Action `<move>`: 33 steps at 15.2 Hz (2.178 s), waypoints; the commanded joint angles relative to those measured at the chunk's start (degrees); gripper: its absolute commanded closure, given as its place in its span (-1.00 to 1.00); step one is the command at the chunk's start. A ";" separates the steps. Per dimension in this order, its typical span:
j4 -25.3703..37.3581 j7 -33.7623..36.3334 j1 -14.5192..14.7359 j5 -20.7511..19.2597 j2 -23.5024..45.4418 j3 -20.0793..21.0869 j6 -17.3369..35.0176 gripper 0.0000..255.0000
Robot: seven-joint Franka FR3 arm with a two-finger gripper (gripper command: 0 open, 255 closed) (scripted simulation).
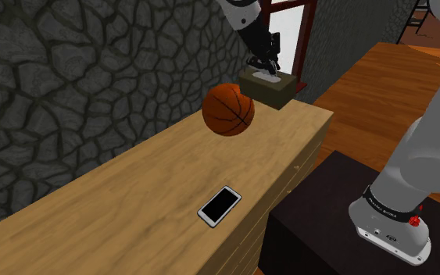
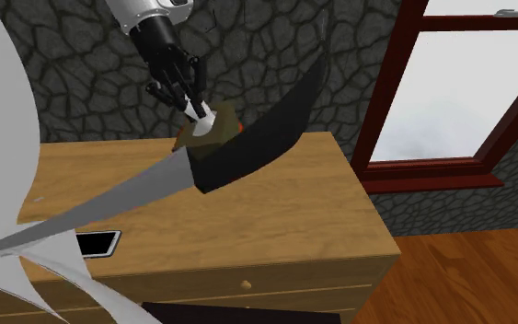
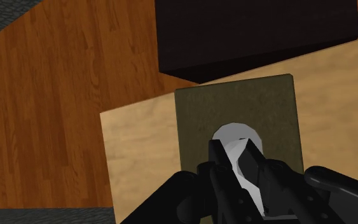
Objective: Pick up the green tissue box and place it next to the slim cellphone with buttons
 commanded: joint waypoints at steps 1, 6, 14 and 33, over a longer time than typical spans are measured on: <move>1.89 3.12 1.59 1.05 1.42 1.47 -1.47 1.00; 8.88 10.50 5.79 2.84 6.75 4.68 -5.24 1.00; 8.76 15.44 8.13 4.20 9.58 6.15 -3.36 1.00; -6.55 17.85 7.14 5.11 9.03 5.81 11.25 1.00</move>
